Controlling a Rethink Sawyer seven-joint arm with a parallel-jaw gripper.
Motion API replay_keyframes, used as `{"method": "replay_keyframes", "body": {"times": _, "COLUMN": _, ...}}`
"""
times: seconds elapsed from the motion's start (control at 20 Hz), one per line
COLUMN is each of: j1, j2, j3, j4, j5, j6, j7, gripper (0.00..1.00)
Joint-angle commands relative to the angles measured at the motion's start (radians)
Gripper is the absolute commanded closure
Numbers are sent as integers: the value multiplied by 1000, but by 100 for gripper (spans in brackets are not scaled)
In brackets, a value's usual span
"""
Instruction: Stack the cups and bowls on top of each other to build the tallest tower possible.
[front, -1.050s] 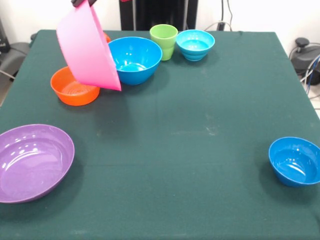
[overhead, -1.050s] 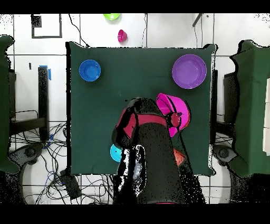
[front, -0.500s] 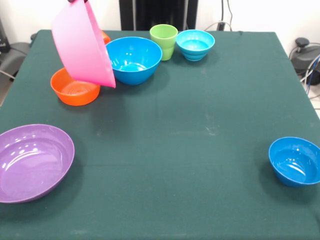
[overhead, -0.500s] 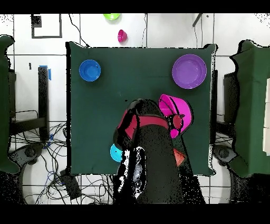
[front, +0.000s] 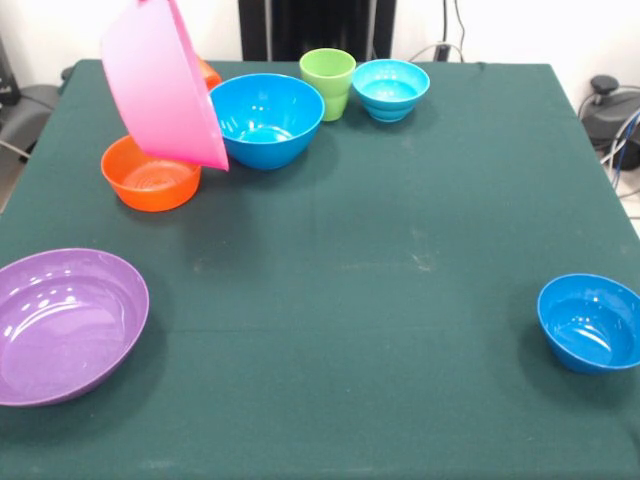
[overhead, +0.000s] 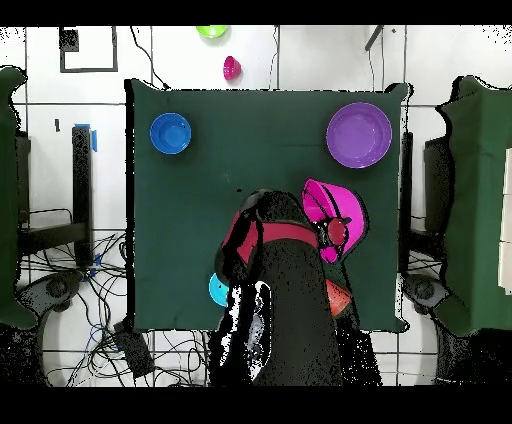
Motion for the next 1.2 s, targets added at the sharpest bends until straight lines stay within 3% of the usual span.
{"method": "replay_keyframes", "body": {"times": 0.05, "j1": 21, "j2": 43, "j3": 27, "j4": -64, "j5": -40, "j6": -107, "j7": 104, "gripper": 100}}
{"method": "replay_keyframes", "body": {"times": 1.2, "j1": 38, "j2": 54, "j3": -6, "j4": -77, "j5": -15, "j6": -118, "j7": 109, "gripper": 100}}
